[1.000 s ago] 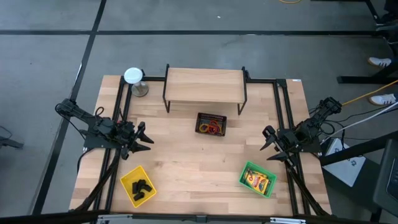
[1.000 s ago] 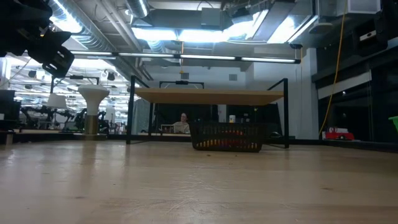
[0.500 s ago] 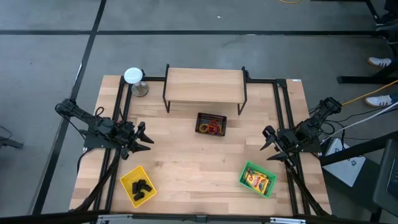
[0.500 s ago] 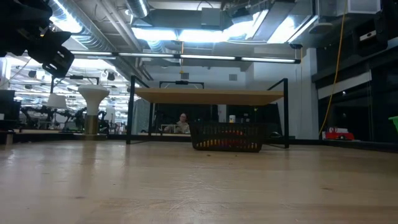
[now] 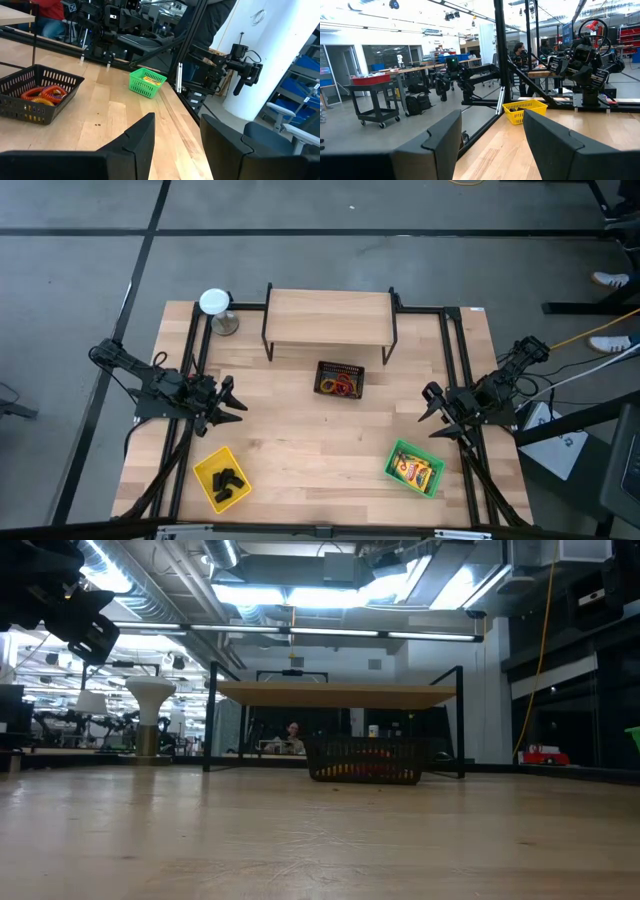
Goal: Pick & Place Office Desk Supplies
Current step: Return to Home Position
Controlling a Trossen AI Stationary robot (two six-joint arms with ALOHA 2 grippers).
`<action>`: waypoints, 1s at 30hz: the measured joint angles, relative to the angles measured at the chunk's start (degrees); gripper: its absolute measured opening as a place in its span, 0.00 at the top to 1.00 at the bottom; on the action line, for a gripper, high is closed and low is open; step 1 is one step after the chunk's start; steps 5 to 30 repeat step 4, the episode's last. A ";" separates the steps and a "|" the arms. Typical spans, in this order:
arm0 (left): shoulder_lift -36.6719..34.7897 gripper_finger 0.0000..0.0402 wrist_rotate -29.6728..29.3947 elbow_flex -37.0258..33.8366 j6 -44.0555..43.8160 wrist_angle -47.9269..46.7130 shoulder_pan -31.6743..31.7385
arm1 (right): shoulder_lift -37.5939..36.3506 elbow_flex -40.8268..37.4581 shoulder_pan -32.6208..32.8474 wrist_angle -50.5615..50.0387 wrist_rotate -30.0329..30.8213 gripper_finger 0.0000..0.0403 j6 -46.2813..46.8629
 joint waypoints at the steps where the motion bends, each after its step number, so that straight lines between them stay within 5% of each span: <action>1: 0.00 0.61 0.01 -0.01 0.00 0.00 0.00 | 0.00 0.00 0.00 0.00 0.00 0.47 0.00; 30: 0.00 0.61 0.00 -0.02 0.01 0.00 0.00 | 0.02 0.00 0.01 0.00 0.00 0.47 0.00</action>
